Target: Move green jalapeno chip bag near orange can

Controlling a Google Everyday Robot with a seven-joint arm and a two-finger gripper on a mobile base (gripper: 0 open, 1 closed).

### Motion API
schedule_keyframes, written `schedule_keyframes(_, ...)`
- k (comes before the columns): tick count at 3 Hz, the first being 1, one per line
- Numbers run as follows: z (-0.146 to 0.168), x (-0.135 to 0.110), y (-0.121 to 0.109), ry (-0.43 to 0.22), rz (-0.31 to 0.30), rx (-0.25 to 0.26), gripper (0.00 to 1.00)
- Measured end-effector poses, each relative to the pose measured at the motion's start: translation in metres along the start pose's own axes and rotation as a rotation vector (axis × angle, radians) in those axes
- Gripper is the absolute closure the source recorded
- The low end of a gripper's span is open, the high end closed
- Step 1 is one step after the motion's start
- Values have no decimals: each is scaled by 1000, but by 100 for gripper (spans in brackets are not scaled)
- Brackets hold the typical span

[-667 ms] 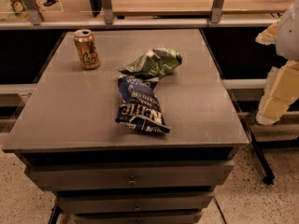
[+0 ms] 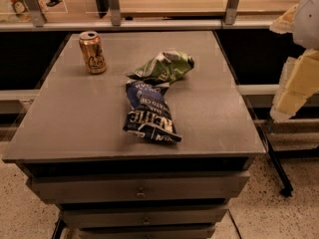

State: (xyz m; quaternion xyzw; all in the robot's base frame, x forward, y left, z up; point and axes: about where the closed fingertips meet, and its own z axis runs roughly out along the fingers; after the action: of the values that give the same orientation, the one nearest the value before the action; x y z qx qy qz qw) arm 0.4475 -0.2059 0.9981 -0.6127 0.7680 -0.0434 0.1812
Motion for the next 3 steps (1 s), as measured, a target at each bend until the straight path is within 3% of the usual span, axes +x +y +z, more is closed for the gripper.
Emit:
schedule_keyframes(2, -17, -51, -34, -47, -99, 93, 0)
schedule_keyframes(3, -13, -79, -50, -55, -125, 174, 0)
